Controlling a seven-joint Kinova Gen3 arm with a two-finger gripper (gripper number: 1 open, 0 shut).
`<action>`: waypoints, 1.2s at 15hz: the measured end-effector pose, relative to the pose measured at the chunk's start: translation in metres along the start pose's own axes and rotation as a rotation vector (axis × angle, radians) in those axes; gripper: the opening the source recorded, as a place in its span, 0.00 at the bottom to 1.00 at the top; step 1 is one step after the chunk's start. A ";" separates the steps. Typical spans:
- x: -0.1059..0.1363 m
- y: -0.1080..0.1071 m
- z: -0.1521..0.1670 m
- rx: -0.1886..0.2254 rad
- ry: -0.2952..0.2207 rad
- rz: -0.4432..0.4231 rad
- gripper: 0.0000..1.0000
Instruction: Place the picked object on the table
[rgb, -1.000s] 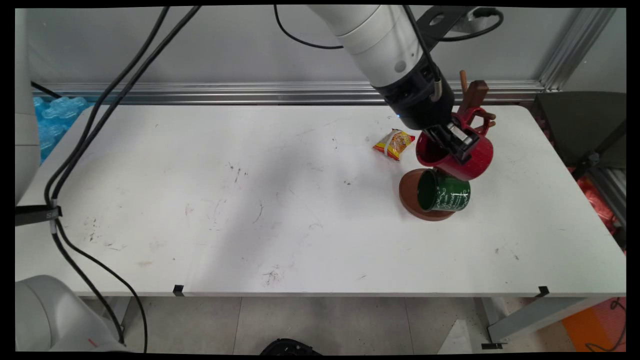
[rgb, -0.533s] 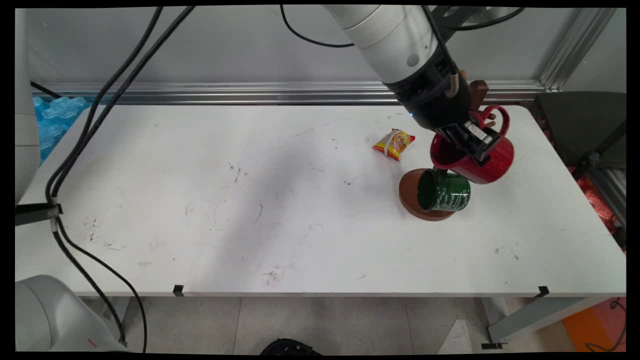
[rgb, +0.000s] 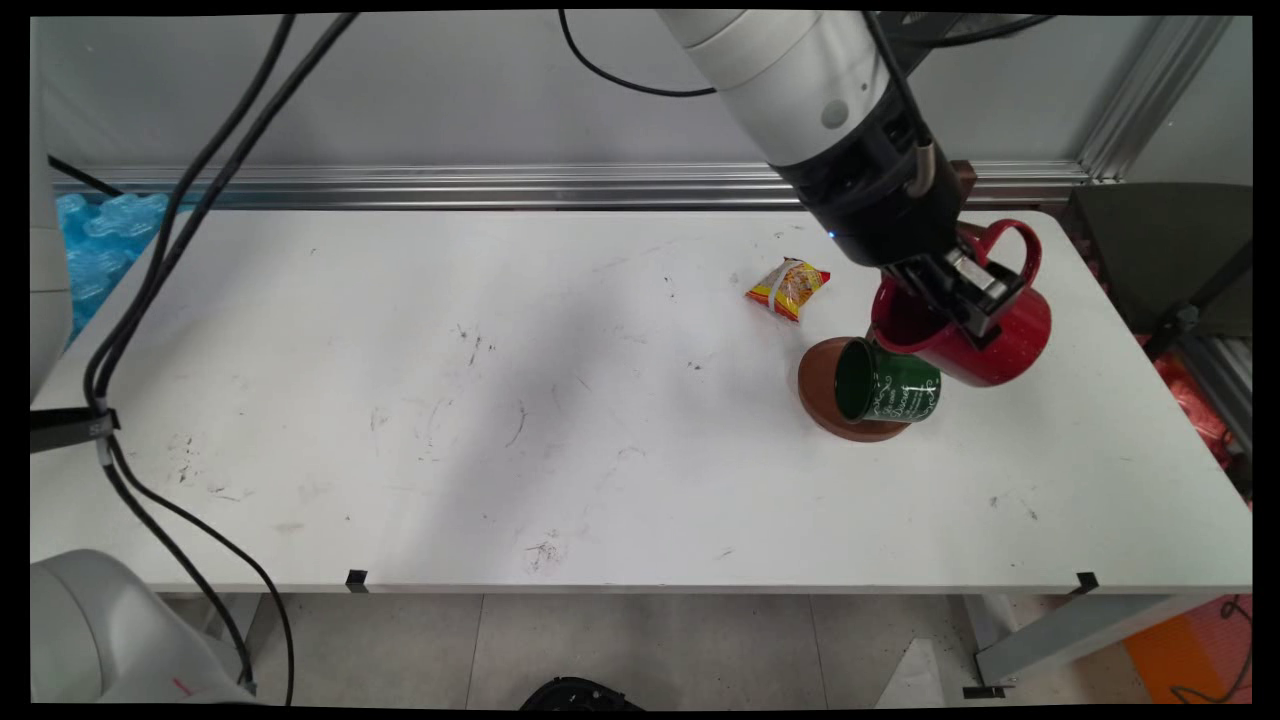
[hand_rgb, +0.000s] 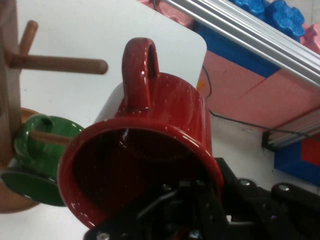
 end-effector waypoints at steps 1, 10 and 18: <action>-0.001 0.001 -0.001 -0.001 -0.003 0.001 0.00; -0.015 -0.010 -0.034 0.067 -0.103 0.033 0.00; -0.031 -0.055 -0.085 0.197 -0.281 0.113 0.00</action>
